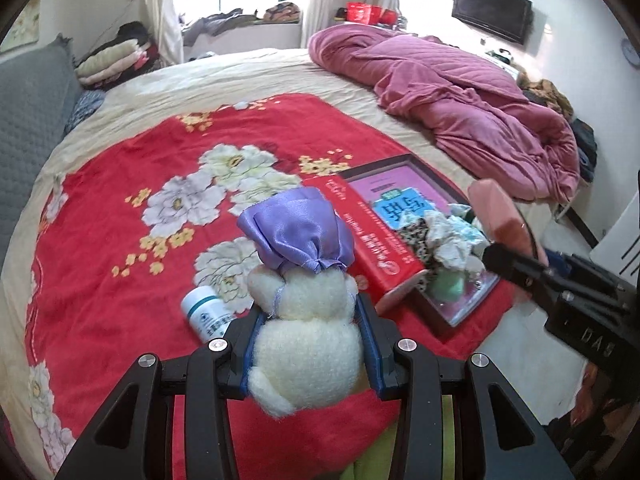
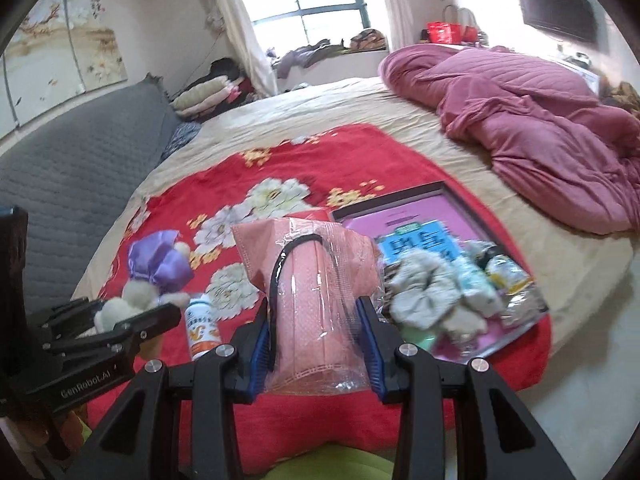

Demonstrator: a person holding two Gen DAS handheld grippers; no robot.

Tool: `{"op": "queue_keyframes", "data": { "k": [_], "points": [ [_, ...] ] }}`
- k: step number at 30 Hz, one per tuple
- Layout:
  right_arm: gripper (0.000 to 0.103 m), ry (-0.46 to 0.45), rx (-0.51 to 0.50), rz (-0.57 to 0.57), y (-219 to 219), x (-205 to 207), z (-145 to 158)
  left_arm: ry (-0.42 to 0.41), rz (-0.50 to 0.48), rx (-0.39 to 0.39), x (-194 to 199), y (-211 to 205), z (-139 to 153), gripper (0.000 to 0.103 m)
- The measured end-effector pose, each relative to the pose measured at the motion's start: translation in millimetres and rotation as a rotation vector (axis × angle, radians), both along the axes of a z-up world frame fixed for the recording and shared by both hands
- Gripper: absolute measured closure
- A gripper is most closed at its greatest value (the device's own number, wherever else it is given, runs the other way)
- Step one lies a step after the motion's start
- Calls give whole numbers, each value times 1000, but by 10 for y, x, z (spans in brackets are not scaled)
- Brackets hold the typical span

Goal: Organize soft objects
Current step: 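Lift and carry the plush and mask packet over the pink tray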

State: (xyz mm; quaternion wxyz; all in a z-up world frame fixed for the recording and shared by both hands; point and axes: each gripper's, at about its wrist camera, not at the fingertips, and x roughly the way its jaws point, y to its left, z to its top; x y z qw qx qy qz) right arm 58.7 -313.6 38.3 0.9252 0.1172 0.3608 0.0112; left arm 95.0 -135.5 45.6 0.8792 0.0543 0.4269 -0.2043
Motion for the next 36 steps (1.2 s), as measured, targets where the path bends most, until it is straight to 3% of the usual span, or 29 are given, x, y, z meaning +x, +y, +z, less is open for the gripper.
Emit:
{"op": "queue_keyframes", "data": {
  "k": [10,23,30,36],
  "points": [
    [63,-32,0,-80,-420,-126,165,-27,-50,-10,-12,-323,157,60],
    [63,-41,6,-169,-937,-96,205,-18,-123,-22,181,-894,135,60],
    [63,-42,-11,-201,-1247,76,223,5,-157,-12,378,-1246,5,60],
    [63,-6,-11,-206,-1412,356,57,56,-189,10,566,-1630,-243,60]
  ]
}}
